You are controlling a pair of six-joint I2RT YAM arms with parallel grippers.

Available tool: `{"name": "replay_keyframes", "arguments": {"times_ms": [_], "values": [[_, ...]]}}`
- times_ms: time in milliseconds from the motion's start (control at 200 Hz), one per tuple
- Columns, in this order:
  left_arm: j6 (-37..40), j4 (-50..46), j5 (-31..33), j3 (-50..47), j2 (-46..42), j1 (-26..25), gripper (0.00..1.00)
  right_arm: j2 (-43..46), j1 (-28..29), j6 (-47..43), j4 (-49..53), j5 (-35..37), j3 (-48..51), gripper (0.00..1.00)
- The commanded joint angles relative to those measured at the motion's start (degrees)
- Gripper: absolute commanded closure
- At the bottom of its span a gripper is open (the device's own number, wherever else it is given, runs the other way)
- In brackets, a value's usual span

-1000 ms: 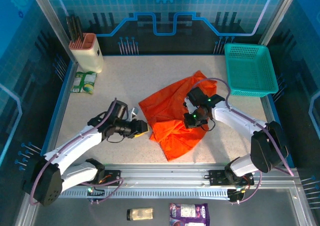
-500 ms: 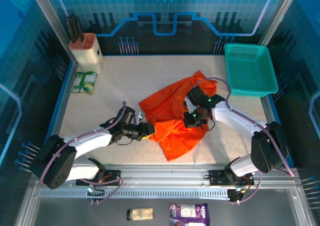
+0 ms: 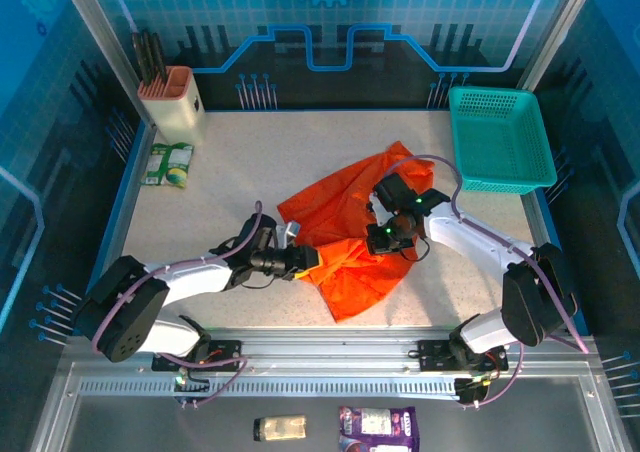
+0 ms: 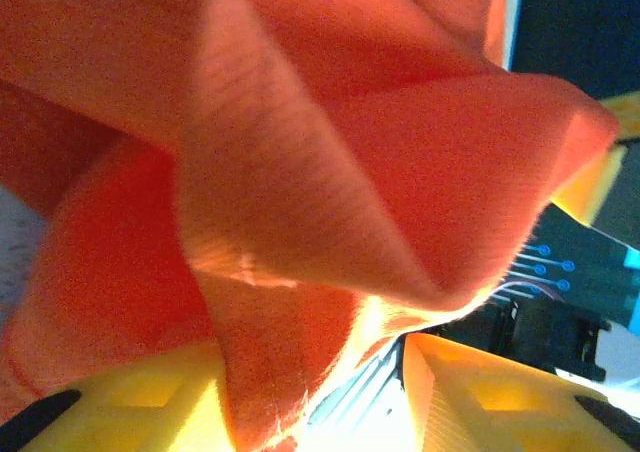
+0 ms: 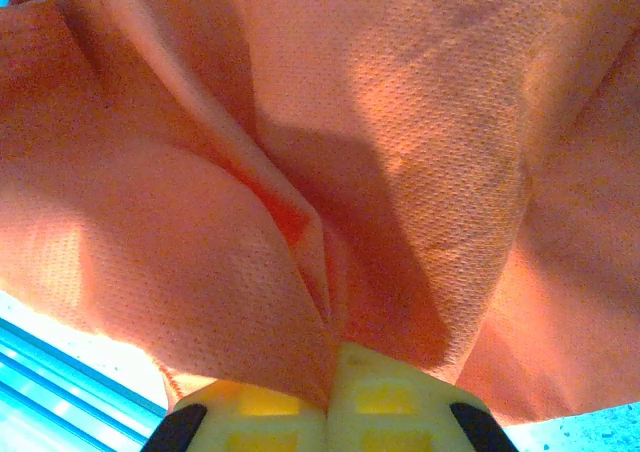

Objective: Fold the inside-out t-shirt

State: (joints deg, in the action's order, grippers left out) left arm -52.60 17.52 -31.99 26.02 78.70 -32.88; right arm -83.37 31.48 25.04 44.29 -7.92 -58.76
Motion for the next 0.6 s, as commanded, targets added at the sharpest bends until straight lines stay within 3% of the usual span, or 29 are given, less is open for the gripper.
{"name": "replay_keyframes", "arguments": {"times_ms": [0, 595], "values": [[0.25, 2.88, -3.01, -0.88, -1.02, -1.07, 0.54, 0.01, 0.48, 0.54, 0.22, -0.13, -1.36, 1.0], [4.68, -2.19, -0.9, -0.13, 1.96, -4.52, 0.54, -0.78, 0.45, 0.22, 0.14, -0.23, -2.43, 1.0]]}}
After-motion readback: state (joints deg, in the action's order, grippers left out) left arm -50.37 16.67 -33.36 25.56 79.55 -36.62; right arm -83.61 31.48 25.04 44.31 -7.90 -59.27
